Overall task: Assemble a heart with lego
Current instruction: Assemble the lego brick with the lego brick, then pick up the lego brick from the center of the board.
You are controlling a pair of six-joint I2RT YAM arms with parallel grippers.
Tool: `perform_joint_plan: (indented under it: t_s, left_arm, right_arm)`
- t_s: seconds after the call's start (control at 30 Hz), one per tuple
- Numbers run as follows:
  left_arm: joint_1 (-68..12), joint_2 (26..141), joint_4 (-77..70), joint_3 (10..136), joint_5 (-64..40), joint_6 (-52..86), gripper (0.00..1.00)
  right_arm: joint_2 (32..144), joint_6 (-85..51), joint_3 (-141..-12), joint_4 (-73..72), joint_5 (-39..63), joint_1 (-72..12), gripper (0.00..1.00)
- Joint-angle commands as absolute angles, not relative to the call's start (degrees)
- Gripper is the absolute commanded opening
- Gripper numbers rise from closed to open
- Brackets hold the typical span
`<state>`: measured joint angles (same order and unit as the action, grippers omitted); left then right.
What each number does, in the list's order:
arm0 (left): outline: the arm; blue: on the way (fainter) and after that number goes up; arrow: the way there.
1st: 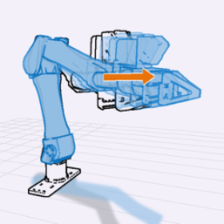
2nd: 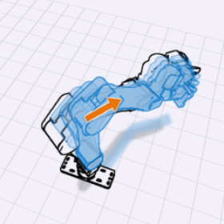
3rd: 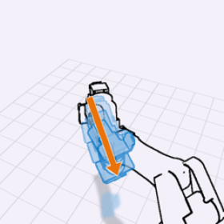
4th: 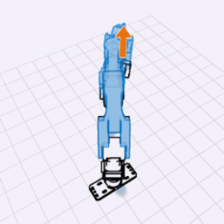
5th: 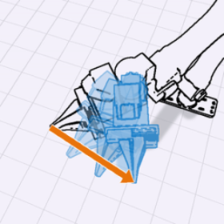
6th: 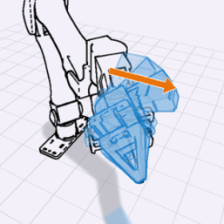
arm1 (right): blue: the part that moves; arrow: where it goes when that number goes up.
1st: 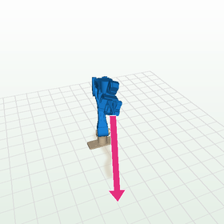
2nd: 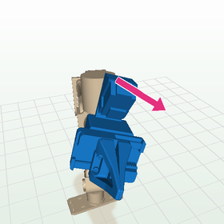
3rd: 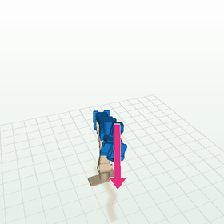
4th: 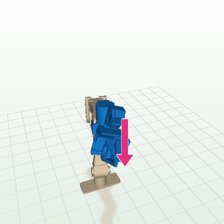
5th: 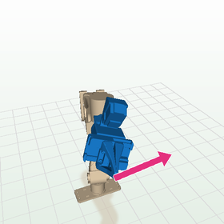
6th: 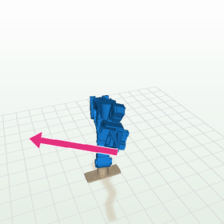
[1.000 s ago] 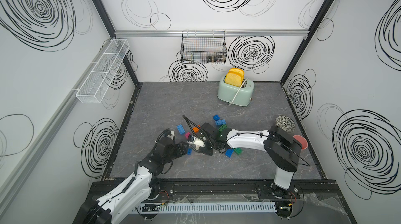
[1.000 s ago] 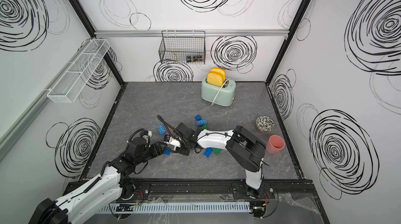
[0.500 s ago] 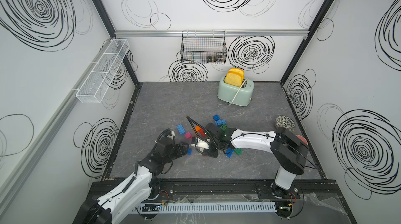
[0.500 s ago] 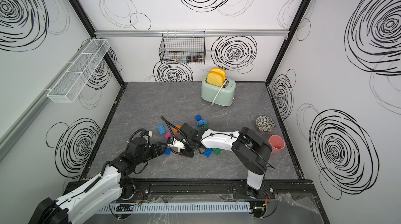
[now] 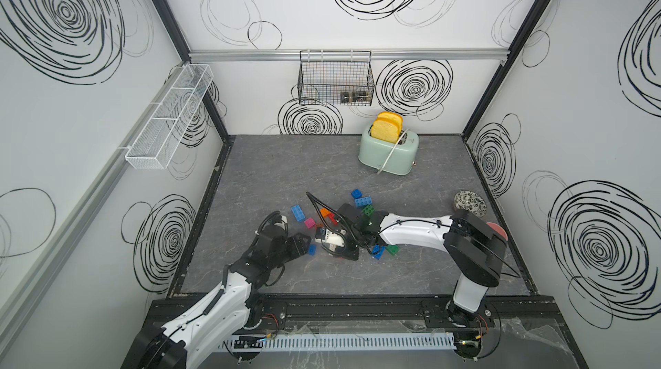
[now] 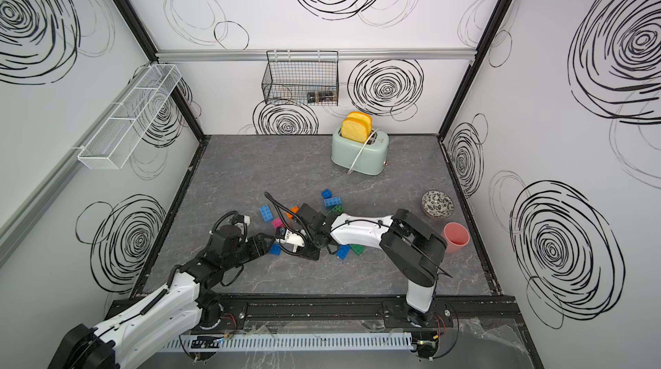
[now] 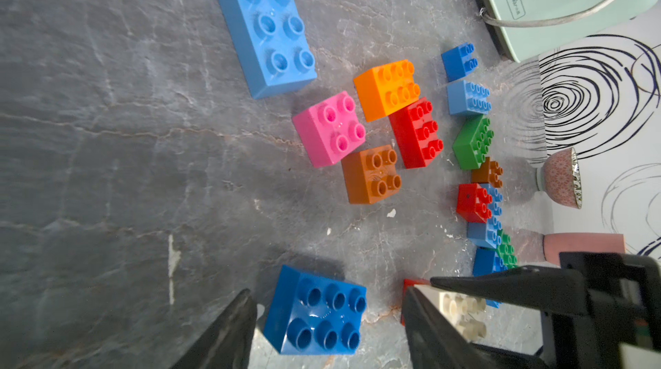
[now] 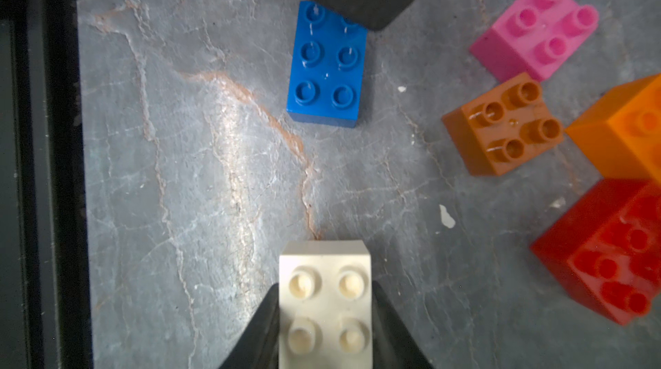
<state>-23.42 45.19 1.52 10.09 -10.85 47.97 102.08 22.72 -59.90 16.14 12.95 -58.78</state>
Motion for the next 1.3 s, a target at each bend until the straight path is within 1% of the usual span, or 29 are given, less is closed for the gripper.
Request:
perform_joint_plan:
  t_s: [0.0,0.13,0.2,0.43,0.53,0.63,0.87,0.97,1.27]
  left_arm:
    - [-22.8,44.7,-0.1,11.9,-11.7,47.4,0.72]
    - [-22.7,44.8,0.0,12.3,-12.2,46.9,0.75]
    - [-22.7,44.9,0.7,12.7,-11.7,46.7,0.75]
    - [-22.7,45.7,1.2,14.6,-12.6,45.1,0.76]
    - [-22.7,47.2,1.1,15.4,-12.9,44.4,0.75]
    - [-23.3,47.8,0.1,15.9,-13.7,44.3,0.75]
    - [-26.3,46.3,-0.4,15.4,-14.1,45.6,0.75]
    - [-28.0,46.0,-1.0,14.5,-13.7,46.5,0.75]
    - [-30.4,45.6,-3.0,12.1,-12.7,49.0,0.75]
  right_arm:
    - [102.2,23.9,-59.7,17.4,12.8,-58.8,0.45]
    - [99.9,23.0,-60.3,17.3,14.9,-58.5,0.54]
    - [99.2,22.6,-61.1,18.1,15.4,-58.4,0.56]
    - [95.2,18.6,-61.5,18.3,17.3,-56.0,0.57]
    - [92.6,16.4,-60.3,15.5,14.2,-55.3,0.57]
    - [91.6,12.5,-60.7,14.5,13.2,-53.2,0.57]
    - [96.1,-2.4,-64.3,14.7,11.9,-47.2,0.55]
    - [98.0,-6.6,-64.5,12.5,12.1,-46.4,0.54]
    - [105.4,-10.6,-67.9,10.0,9.5,-47.4,0.57]
